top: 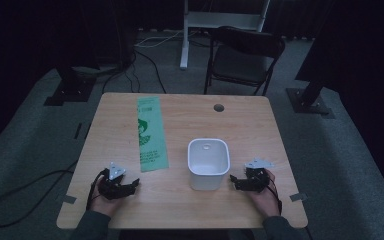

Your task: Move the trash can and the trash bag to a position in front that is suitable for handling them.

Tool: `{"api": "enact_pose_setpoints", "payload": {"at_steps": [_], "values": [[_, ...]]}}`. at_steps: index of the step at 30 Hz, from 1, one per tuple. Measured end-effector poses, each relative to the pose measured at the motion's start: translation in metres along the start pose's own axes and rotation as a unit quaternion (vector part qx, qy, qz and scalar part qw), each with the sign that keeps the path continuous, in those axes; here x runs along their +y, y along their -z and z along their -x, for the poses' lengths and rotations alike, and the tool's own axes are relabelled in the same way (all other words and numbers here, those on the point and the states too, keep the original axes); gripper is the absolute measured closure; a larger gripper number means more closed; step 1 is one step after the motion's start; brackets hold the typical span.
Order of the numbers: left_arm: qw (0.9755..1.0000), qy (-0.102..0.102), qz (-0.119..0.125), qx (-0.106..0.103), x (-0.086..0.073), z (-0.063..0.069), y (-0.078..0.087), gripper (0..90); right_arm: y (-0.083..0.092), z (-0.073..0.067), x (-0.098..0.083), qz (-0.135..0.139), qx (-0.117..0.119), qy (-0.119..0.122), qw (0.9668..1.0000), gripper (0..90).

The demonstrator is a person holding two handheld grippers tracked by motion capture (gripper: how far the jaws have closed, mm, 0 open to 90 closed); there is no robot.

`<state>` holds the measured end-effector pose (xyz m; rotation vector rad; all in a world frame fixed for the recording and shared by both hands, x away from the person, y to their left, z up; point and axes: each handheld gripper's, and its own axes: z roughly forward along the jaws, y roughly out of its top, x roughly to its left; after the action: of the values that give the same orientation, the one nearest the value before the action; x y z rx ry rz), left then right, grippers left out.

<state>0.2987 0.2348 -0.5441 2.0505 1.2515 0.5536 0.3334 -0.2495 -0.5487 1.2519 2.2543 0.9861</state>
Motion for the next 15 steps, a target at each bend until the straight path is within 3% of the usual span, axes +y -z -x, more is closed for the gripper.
{"api": "enact_pose_setpoints", "payload": {"at_steps": [15], "values": [[1.0000,0.000,0.000,0.001,0.0000,0.0001,0.0001,28.9,-0.0003,-0.0002,0.0003,0.000,-0.002,-0.001,1.0000,18.5]]}}
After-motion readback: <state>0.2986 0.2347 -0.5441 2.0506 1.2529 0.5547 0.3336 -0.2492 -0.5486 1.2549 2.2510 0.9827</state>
